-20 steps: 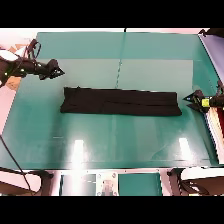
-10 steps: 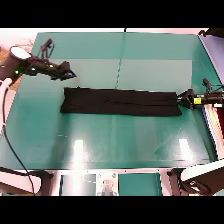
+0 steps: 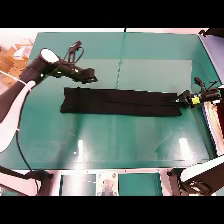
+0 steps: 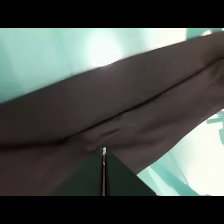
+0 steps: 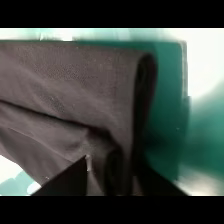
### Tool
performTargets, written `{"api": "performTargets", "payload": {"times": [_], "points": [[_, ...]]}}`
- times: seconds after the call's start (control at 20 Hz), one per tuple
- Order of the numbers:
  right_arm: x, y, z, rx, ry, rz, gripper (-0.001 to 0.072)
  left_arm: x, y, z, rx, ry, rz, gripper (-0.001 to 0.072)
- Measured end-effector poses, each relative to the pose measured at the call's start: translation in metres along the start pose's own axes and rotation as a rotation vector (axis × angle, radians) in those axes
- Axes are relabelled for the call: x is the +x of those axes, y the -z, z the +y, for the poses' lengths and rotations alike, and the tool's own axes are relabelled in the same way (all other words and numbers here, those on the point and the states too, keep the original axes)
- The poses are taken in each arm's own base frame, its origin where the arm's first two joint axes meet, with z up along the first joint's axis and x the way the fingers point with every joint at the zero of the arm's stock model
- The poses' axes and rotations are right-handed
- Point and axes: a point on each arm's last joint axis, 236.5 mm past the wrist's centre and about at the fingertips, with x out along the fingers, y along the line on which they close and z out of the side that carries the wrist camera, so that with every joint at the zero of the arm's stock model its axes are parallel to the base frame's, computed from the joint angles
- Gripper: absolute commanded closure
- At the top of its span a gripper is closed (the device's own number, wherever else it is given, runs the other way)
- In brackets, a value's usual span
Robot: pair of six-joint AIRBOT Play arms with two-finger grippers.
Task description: Fold the shirts.
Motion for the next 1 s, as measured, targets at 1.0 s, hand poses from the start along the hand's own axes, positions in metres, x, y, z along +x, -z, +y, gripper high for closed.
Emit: {"api": "performTargets", "payload": {"times": [1.0], "points": [[-0.158, 0.06, 0.287, -0.381, -0.23, -0.198, 0.0695, 0.209, 0.07, -0.085, 0.029, 0.053, 0.086, 0.0687]]}}
